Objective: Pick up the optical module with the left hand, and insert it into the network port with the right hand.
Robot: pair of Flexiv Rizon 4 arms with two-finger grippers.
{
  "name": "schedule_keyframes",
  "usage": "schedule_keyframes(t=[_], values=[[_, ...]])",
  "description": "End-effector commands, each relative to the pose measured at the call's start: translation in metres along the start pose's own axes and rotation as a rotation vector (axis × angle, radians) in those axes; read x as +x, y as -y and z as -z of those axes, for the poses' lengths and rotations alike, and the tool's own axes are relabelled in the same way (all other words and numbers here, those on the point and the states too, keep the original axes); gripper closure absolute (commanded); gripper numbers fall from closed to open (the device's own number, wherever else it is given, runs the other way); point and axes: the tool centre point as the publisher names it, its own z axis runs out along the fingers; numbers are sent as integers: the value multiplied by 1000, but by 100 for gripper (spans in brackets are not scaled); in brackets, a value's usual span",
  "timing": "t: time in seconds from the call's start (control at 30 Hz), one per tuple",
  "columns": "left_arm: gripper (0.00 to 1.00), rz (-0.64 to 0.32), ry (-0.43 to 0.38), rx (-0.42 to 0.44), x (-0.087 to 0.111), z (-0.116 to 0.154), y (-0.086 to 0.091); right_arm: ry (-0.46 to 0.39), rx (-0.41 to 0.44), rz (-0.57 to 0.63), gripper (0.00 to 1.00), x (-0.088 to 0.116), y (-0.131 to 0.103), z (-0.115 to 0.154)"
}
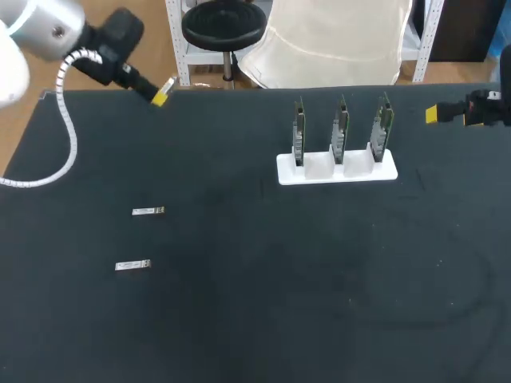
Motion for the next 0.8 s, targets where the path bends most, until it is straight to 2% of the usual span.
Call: schedule_keyframes(t=[0.03,0.13,0.37,0.57,0.8], values=[[100,-34,333,-17,-9,26,23,1,6,-1,0,0,-1,0],[100,-42,416,6,-24,32,32,1,6,-1,0,0,-1,0],[100,-92,544,81,-58,38,54,1,6,-1,0,0,-1,0],[100,-182,605,196,-80,32,74,1,6,-1,0,0,-1,0],[100,-285,623,297,-97,22,96,1,6,-1,0,0,-1,0]])
